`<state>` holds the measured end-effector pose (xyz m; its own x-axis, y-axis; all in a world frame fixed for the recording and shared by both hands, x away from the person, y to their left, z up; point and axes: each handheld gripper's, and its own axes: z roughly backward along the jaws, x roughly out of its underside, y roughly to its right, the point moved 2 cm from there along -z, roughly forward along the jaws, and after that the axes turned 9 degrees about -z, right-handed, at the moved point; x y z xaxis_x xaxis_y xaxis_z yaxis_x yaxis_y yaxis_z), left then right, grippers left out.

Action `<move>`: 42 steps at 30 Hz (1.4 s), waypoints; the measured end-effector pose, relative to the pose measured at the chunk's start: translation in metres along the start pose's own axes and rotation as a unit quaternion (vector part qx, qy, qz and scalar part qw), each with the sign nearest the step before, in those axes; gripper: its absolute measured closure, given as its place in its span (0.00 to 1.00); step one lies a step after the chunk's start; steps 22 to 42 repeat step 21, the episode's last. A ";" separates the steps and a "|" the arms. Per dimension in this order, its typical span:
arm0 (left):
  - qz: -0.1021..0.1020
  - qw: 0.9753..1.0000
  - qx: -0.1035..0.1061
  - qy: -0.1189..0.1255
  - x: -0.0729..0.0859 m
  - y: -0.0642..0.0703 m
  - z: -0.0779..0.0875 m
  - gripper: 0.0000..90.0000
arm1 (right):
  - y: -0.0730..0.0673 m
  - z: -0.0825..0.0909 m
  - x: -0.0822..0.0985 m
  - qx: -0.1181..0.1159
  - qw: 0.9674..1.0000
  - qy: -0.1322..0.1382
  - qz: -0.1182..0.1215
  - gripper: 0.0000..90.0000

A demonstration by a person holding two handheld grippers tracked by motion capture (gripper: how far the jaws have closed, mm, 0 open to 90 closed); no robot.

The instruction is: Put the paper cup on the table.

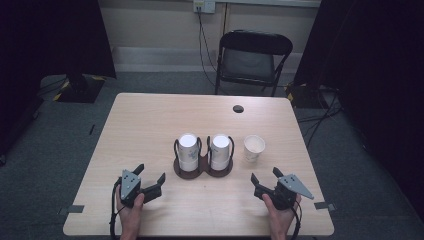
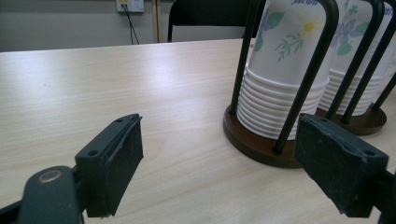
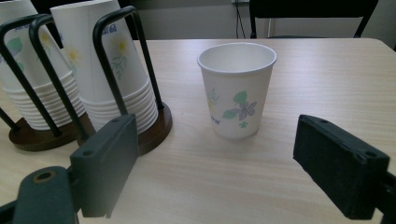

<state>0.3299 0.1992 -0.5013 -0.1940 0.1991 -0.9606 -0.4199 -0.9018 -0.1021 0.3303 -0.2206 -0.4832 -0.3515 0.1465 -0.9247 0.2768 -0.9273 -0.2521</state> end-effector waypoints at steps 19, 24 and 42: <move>0.010 1.000 -0.005 0.014 0.001 -0.001 0.004 0.17 | -0.011 0.009 0.023 0.009 1.000 0.022 0.012 0.15; 0.012 1.000 -0.005 0.015 0.001 -0.002 0.004 0.17 | -0.012 0.009 0.023 0.010 1.000 0.021 0.014 0.15; 0.012 1.000 -0.005 0.015 0.001 -0.002 0.004 0.17 | -0.012 0.009 0.023 0.010 1.000 0.021 0.014 0.15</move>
